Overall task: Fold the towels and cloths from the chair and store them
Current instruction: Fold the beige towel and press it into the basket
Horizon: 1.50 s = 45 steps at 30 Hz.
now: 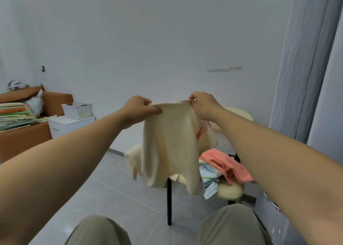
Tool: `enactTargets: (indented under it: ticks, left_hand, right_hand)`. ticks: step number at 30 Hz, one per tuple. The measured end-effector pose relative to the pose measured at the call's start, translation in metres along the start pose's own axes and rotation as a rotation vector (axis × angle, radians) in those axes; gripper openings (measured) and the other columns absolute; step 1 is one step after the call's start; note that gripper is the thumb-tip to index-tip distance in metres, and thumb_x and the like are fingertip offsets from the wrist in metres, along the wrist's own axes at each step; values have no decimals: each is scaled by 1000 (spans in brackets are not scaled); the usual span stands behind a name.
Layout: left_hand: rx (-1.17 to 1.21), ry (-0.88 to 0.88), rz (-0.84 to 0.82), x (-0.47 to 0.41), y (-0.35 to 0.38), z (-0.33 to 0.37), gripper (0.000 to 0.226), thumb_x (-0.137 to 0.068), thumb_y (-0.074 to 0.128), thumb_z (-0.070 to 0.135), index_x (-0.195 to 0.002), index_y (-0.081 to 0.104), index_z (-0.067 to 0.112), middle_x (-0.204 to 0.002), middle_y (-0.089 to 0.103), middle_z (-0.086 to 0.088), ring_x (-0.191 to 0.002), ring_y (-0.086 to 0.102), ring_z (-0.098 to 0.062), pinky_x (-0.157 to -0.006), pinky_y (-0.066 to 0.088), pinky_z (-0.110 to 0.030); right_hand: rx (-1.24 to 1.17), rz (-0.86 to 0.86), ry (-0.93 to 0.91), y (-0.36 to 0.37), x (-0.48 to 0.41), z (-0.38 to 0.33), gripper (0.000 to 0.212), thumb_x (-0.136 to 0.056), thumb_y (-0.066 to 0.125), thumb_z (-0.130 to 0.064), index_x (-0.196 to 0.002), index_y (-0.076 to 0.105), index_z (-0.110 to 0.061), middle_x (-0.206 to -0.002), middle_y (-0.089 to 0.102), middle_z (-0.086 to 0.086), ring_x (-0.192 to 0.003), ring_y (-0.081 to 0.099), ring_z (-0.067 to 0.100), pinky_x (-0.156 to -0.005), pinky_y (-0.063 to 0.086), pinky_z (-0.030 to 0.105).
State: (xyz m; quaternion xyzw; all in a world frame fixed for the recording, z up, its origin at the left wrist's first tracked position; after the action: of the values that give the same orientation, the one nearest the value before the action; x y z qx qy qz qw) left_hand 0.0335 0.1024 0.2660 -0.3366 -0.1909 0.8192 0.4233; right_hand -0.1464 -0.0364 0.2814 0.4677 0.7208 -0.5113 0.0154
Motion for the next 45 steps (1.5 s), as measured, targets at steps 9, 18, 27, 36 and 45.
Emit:
enactTargets:
  ticks: [9,18,27,36,45]
  left_hand:
    - [349,-62,25,-9,-30,-10,31,-82,80,22,-98,64,0,-86,60,-7,-80,59,-21,-69,50,-32]
    - [-532,-42,-39,-17,-42,-41,29,-90,65,41,-77,59,16,-79,59,-1,-78,55,-20,-65,39,-32]
    - [-142,-151,-119,-35,-17,-56,25,-95,63,31,-97,70,7,-92,63,-4,-85,58,-26,-72,49,-35]
    - [-397,-4,116,-55,4,-30,28,-70,52,-5,-54,36,12,-56,30,-1,-59,31,-20,-47,25,-23]
    - [-236,70,132,-58,24,-49,26,-86,36,-4,-89,57,10,-87,61,10,-76,51,-1,-59,36,-18]
  right_hand:
    - [260,-149,-92,14,18,6,42,-97,52,-57,-105,57,-16,-91,57,3,-84,56,24,-73,47,36]
    - [474,-342,-81,37,22,40,32,-96,60,-25,-64,52,-21,-65,47,-7,-78,50,19,-60,32,30]
    - [83,-799,88,109,61,48,32,-81,61,2,-98,79,-18,-100,77,1,-100,72,20,-89,60,44]
    - [83,-700,42,215,63,21,28,-98,50,-26,-121,63,-20,-120,63,1,-109,58,23,-88,45,30]
    - [-639,-435,290,270,59,35,85,-84,73,-51,-149,25,-25,-125,54,-10,-110,57,13,-90,48,29]
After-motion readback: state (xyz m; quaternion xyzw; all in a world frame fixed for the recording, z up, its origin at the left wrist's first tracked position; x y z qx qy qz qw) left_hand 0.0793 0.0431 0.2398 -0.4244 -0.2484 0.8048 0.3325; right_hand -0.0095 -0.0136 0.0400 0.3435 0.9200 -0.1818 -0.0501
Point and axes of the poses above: each hand's wrist, its own x-axis away from the middle knuckle, its own y-axis out of the palm, z = x × y, the point moved 10 cm from there along -x, towards the middle knuckle
